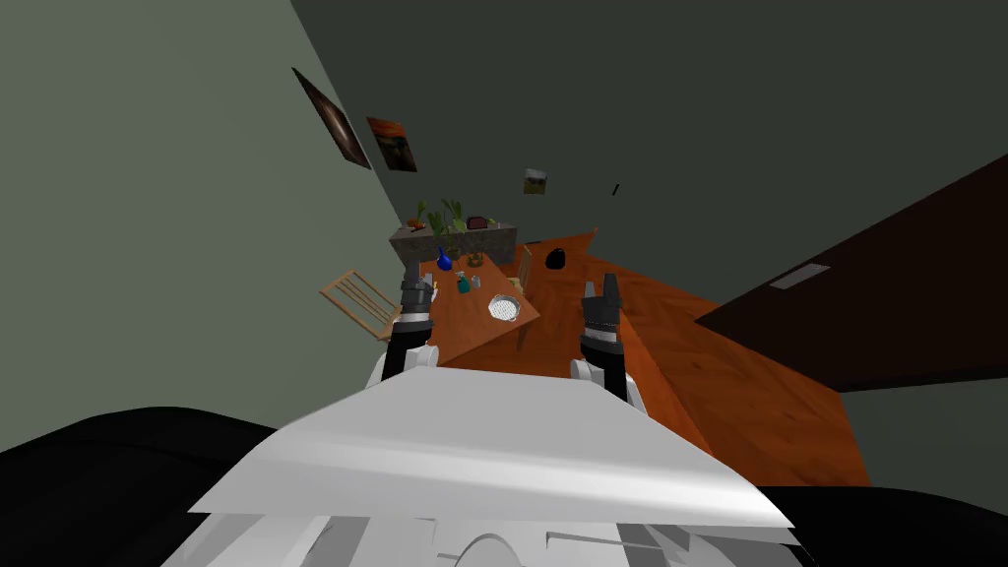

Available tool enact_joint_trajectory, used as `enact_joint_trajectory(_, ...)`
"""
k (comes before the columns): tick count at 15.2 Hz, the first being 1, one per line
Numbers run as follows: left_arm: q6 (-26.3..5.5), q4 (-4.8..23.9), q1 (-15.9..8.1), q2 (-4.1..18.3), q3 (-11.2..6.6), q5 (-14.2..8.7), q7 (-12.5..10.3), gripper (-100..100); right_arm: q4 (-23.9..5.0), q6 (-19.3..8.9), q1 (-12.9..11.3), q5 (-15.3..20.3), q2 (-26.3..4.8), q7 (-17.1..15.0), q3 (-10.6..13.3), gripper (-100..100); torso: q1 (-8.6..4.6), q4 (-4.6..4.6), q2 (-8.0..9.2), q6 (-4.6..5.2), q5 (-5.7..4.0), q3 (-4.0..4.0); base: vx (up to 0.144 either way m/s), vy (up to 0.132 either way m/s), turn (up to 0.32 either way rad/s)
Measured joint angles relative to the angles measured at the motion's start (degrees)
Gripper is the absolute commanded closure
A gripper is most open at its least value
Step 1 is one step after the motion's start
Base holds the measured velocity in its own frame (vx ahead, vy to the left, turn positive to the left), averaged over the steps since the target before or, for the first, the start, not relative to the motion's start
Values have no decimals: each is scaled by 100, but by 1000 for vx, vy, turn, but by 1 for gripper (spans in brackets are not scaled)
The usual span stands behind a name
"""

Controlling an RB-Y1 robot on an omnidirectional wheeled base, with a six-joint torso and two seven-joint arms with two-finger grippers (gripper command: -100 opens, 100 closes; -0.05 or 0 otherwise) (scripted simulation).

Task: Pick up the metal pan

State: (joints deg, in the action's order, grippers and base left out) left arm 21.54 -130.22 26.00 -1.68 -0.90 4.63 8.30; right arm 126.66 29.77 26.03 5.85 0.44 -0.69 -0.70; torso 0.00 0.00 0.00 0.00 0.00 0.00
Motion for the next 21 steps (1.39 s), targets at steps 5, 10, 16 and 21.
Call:
enact_joint_trajectory(5,-122,159,-67,497,6,-19,-26,-100,0,0,-2,0,1,0,1,0,-23,7,34,3,-5,19,-85,-57,-60)
enact_joint_trajectory(10,-410,563,-253,1092,-41,-95,-121,-100,0,0,-2,0,1,0,1,0,-13,5,24,4,-3,14,-52,-36,-136)
enact_joint_trajectory(16,-875,1056,-476,1536,-14,-153,-209,-100,0,0,-1,0,0,0,0,0,-4,2,6,2,-1,4,-18,-20,-129)
enact_joint_trajectory(21,-1404,1556,-797,1858,-23,-230,-315,-100,0,0,0,0,0,0,0,0,-1,0,0,2,0,0,-3,-13,-164)
